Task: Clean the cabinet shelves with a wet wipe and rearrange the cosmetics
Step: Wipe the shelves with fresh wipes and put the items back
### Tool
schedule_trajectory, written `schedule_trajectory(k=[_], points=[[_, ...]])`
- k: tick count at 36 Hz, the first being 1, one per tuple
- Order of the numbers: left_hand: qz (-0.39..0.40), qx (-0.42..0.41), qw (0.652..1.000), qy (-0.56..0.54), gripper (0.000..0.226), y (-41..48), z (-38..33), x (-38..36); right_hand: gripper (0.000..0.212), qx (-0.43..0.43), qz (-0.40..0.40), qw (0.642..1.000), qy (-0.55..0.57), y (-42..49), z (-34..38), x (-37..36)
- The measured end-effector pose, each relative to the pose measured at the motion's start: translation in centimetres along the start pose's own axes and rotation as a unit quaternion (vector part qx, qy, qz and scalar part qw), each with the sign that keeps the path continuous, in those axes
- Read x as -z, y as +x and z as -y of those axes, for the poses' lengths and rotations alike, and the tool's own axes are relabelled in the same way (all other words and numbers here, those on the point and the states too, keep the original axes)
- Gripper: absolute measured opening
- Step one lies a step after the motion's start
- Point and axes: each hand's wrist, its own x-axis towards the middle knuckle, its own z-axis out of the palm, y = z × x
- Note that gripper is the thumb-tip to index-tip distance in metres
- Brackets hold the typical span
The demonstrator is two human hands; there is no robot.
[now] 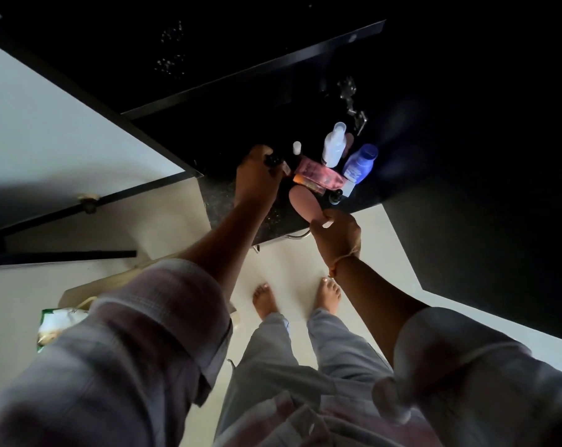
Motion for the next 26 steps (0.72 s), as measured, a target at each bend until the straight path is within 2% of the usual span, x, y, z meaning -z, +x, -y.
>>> schedule_trajectory(k=[4, 15, 20, 26], points=[[-0.005, -0.002, 1.0, -0.01, 0.035, 0.1, -0.2, -0.4, 0.031, -0.011, -0.015, 1.0, 0.006, 0.2, -0.1, -0.2], [0.026, 0.003, 1.0, -0.013, 0.04, 0.5, -0.3, -1.0, 0.035, -0.01, -0.018, 1.0, 0.02, 0.0, -0.1, -0.2], [0.032, 0.0, 0.999, 0.013, 0.039, 0.6, -0.2, -1.1, 0.043, -0.029, -0.011, 0.999, 0.03, -0.3, 0.1, -0.1], [0.051, 0.019, 0.998, 0.028, 0.038, 0.5, 0.0, -1.2, 0.043, -0.055, -0.005, 0.998, 0.02, -0.7, 0.1, 0.0]])
